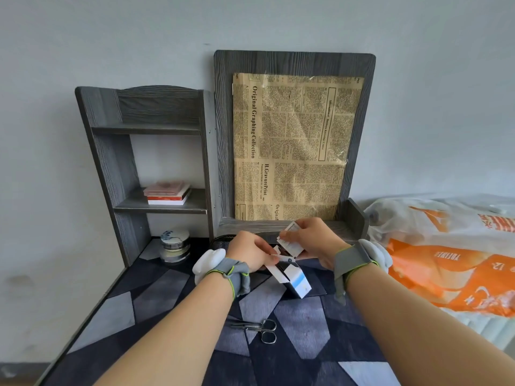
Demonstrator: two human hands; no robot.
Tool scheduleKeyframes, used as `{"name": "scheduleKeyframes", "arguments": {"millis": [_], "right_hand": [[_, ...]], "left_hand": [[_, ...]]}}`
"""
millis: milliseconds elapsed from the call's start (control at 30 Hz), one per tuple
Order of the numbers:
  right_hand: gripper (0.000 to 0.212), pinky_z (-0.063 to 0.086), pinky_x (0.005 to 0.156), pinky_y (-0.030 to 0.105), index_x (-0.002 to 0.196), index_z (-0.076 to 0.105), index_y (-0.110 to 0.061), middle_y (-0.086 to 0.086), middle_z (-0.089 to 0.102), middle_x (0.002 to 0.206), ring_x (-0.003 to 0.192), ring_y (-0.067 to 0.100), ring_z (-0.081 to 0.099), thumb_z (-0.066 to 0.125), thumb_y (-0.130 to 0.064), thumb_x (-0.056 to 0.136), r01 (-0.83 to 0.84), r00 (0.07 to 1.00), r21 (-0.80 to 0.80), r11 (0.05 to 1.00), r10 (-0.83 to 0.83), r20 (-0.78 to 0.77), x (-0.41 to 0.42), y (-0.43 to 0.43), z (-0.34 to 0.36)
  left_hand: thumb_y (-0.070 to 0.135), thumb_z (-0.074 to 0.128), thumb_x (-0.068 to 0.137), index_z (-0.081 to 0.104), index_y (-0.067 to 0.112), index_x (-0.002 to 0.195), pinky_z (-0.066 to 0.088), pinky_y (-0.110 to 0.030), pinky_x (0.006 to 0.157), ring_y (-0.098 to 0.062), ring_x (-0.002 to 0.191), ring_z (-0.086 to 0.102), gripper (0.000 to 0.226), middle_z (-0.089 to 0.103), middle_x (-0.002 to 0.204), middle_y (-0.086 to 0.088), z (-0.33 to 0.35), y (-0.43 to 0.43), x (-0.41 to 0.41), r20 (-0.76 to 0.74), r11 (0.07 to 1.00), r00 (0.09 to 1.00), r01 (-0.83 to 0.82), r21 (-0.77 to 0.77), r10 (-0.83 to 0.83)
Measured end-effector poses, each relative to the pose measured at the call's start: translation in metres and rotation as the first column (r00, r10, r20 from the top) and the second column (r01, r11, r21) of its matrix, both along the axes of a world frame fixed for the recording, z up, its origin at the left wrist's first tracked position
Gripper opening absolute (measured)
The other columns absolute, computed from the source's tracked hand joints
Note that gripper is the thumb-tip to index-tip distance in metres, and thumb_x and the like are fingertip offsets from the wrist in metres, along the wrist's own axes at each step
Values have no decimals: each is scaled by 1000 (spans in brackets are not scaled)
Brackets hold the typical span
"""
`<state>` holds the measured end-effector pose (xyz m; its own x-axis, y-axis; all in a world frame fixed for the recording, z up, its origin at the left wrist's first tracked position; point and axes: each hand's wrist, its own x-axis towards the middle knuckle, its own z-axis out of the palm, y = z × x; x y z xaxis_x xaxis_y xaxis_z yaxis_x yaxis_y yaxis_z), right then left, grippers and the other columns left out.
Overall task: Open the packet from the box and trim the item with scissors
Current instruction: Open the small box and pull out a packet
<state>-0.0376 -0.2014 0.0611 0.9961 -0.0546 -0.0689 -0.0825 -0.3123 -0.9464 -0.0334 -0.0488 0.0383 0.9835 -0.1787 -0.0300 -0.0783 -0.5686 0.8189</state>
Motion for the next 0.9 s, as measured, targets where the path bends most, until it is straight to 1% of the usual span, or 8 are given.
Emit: {"name": "scheduleKeyframes", "arguments": {"millis": [133,200,367,500,600,700,800,900], "right_hand": [[8,60,70,40,81,63,-9,13,67,82,75,24,66,67,-14,85,-3,1000,14,1000,4,-12,0,2,-1],[8,59,73,42,86,63,-7,13,67,85,78,25,66,66,-14,86,16,1000,41,999,-16,-9,0,2,-1],[5,58,78,47,88,59,-6,12,65,81,70,23,65,62,-11,88,116,992,270,956,-123,8,5,-2,2],[12,56,66,40,80,57,-12,11,64,79,62,20,63,55,-5,90,107,994,52,993,-107,4,3,-10,-10],[11,55,56,35,87,57,-12,15,62,91,60,23,63,54,-1,88,164,984,30,986,-162,-73,2,-16,-28],[35,58,57,38,114,52,-13,13,62,88,58,25,62,52,6,84,74,989,-135,988,-91,-120,2,-23,-43],[43,58,54,37,116,55,-16,12,62,109,63,30,63,47,10,83,-94,987,-326,941,46,-153,-3,-20,-43],[40,54,50,31,113,59,-15,11,67,108,59,25,62,42,6,84,-151,986,-442,884,102,-132,-6,-16,-40]], "left_hand": [[15,79,71,73,17,74,43,-21,56,-10,51,50,7,63,63,1,1,-3,-1,-43,999,998,48,-16,-49],[21,79,71,72,20,72,40,-20,56,-6,50,48,7,61,60,6,1,-4,0,-24,998,998,53,36,-52],[22,81,69,77,19,81,43,-21,63,-4,54,50,12,62,63,11,0,-2,2,3,995,999,43,95,-44],[7,77,69,65,24,75,52,-32,68,-16,66,58,21,68,83,-1,2,-2,3,-14,999,1000,14,41,-13],[7,74,67,48,22,81,56,-39,70,-26,79,60,34,64,99,-9,8,-3,4,-26,998,998,-54,-21,53],[10,71,72,48,21,78,55,-41,76,-24,78,55,26,56,83,-3,14,-4,8,5,992,994,-108,-68,109],[11,73,74,53,22,70,46,-29,67,-20,74,53,24,53,71,3,18,-4,10,37,990,991,-126,-64,128],[7,71,76,56,21,69,45,-27,66,-17,70,55,22,55,65,6,18,-6,11,44,986,987,-148,-81,152]]}}
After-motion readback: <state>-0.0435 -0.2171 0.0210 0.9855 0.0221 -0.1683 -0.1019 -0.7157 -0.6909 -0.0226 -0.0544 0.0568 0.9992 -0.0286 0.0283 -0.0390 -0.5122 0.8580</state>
